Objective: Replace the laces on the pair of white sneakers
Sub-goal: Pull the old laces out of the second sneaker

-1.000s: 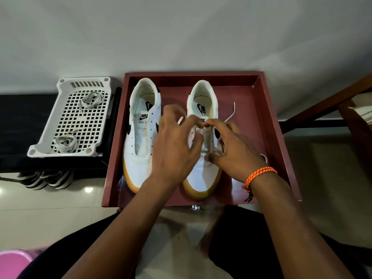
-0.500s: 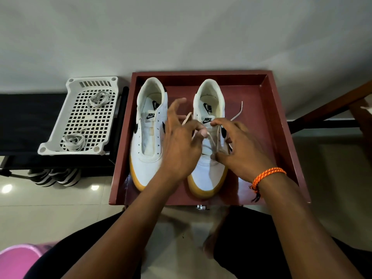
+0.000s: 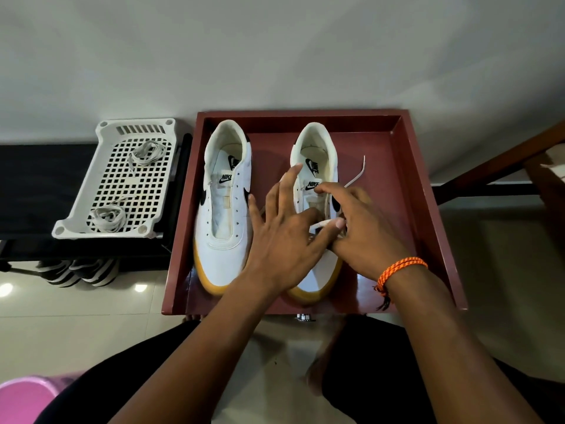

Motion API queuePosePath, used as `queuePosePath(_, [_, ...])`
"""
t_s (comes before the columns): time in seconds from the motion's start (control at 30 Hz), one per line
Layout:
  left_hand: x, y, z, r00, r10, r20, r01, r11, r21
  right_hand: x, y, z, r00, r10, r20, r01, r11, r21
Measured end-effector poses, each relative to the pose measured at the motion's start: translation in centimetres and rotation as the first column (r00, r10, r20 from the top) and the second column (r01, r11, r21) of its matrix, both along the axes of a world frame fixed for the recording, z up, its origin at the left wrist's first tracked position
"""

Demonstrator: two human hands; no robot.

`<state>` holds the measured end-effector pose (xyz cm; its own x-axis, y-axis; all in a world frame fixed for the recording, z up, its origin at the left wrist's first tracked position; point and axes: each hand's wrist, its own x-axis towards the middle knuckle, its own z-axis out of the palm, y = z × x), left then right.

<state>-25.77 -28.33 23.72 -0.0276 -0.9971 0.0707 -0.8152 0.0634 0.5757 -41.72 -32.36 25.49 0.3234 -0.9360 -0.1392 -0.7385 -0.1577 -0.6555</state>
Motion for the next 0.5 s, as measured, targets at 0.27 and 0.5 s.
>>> queuePosePath(0.27, [0.8, -1.0, -0.4, 0.992, 0.044, -0.12, -0.055, 0.994, -0.092, -0.1, -0.1, 0.1, 0.999, 0.011, -0.035, -0.011, 1.0, -0.003])
queuePosePath(0.5, [1.1, -1.4, 0.9, 0.393, 0.277, -0.877, -0.206, 0.956, 0.21, -0.4, -0.1, 0.2, 0.999, -0.002, -0.036, 0.002, 1.0, 0.011])
